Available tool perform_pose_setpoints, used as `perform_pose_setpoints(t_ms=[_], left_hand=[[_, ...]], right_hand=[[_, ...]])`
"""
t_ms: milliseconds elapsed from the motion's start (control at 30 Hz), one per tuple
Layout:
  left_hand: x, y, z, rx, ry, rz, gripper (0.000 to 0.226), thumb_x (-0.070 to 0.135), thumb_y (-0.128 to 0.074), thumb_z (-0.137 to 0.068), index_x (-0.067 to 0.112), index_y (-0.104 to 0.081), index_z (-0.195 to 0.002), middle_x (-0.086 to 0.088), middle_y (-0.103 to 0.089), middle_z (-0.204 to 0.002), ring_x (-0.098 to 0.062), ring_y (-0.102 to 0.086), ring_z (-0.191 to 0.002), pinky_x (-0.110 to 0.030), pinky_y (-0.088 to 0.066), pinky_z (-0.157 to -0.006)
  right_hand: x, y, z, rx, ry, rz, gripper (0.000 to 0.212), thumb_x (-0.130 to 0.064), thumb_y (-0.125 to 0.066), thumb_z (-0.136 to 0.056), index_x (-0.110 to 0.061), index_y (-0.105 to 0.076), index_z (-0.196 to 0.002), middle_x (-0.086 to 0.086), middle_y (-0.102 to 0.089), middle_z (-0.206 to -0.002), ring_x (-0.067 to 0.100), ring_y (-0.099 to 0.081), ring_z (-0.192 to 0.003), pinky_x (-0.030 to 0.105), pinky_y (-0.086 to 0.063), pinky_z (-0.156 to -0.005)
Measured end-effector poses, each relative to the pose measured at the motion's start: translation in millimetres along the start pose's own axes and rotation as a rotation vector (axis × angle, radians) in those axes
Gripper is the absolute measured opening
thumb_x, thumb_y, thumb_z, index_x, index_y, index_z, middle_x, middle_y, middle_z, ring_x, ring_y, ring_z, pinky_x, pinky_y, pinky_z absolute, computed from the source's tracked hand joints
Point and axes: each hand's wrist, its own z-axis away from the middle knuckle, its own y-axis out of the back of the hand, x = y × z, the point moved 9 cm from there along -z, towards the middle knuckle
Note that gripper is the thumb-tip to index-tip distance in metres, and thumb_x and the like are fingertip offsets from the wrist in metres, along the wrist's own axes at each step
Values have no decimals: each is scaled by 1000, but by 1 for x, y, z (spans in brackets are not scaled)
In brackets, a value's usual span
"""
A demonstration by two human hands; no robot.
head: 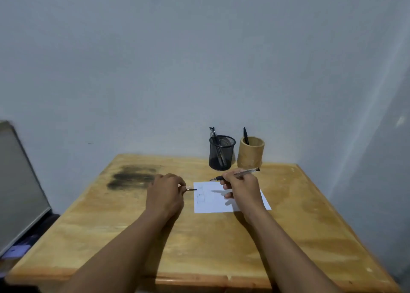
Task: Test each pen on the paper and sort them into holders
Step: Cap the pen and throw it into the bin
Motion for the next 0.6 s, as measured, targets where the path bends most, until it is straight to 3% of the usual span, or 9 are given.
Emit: perform_pose_setpoints(t_ms=[167, 300, 433, 600], left_hand=[[13, 8, 4, 28, -42, 374, 5, 27, -62, -89, 33, -62, -89, 10, -69, -86, -14, -64, -78, -34, -53, -67], [41, 30, 0, 38, -112, 544, 7, 16, -66, -92, 22, -68, -91, 12, -69, -87, -1, -62, -86, -12, -43, -71], [61, 38, 2, 21, -161, 543, 3, 19, -67, -93, 21, -69, -94, 14, -67, -88, 2, -59, -86, -16, -42, -72], [74, 44, 3, 52, -146, 623, 3, 19, -67, -92, 20, -70, -92, 15, -68, -87, 7, -59, -85, -4, -38, -65]], right_hand=[[-3, 1, -1, -42, -15, -140, 8, -16, -71, -93, -10, -74, -89, 4, -73, -86, 14, -70, -83, 35, -62, -71], [-9, 6, 3, -43, -26, -206, 5, -12, -71, -92, -8, -74, -91, 5, -74, -89, 17, -71, -88, 37, -63, -76], [-16, 19, 4, -3, -29, -259, 5, -13, -73, -91, -8, -75, -91, 6, -76, -88, 19, -73, -87, 41, -63, -80], [-26, 33, 4, -46, -32, -295, 5, -11, -73, -91, -7, -75, -92, 9, -75, -88, 20, -73, -84, 36, -62, -74]])
